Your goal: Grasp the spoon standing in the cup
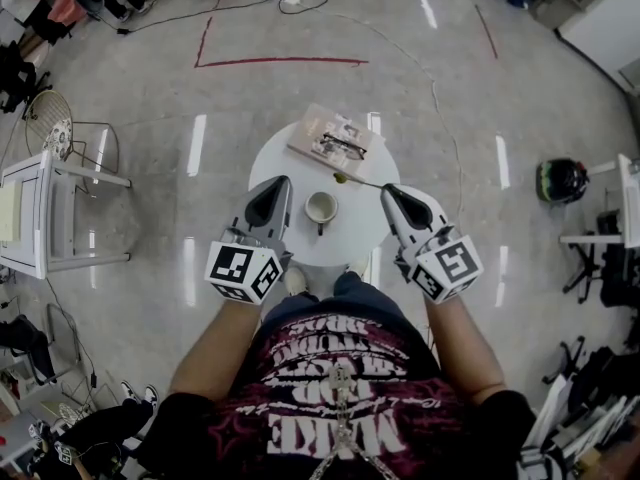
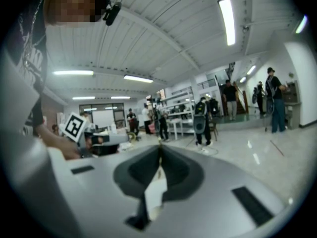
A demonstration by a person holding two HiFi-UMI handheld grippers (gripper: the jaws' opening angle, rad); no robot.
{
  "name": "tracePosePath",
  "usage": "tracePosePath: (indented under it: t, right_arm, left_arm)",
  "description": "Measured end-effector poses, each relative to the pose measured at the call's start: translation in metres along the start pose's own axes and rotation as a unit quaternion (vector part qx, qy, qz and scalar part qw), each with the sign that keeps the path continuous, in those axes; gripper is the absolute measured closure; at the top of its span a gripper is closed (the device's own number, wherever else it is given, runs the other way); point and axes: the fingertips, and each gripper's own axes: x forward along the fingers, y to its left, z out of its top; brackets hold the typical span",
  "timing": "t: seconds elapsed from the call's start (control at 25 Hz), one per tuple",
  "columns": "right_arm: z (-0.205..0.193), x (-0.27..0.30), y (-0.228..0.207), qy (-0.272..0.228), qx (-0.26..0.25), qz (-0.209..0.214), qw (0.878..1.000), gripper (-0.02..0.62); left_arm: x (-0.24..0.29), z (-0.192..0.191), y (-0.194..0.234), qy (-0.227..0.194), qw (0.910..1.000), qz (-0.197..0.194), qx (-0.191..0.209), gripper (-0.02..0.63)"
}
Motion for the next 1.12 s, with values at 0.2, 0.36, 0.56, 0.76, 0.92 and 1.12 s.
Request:
tracePosePath:
  t: [0.2, 0.36, 0.56, 0.76, 0.92, 1.12]
  right_arm:
    - [-0.002, 0.002, -0.001, 0.003, 0.002, -0.001, 1.0, 0.56]
    - [-0.009, 0.007, -0.003, 0.01, 0.007, 0.0, 1.0, 0.56]
    - [-0.022, 0.009, -0.01, 0.022, 0.014, 0.002, 1.0, 0.56]
    - [-0.038, 0.021, -0.005, 0.041, 0.023, 0.013, 0.999, 0.56]
    - [-0.047, 0.03, -0.006, 0.05, 0.029, 0.022, 0.998, 0.56]
    - [-0.066, 0.045, -0.014, 0.067, 0.036, 0.032, 0.997, 0.56]
  left_arm:
    - [0.002, -0.004, 0.004, 0.006, 1.0, 0.001, -0.003, 0.581]
    - [0.004, -0.012, 0.008, 0.014, 0.9999, 0.003, -0.008, 0.581]
    - [0.01, -0.028, 0.01, 0.029, 0.9994, 0.011, -0.014, 0.583]
    - [0.007, -0.045, 0.022, 0.045, 0.9981, 0.026, -0.034, 0.581]
    - [0.011, -0.055, 0.03, 0.053, 0.9971, 0.036, -0.041, 0.581]
    - [0.022, -0.076, 0.04, 0.066, 0.9956, 0.045, -0.049, 0.581]
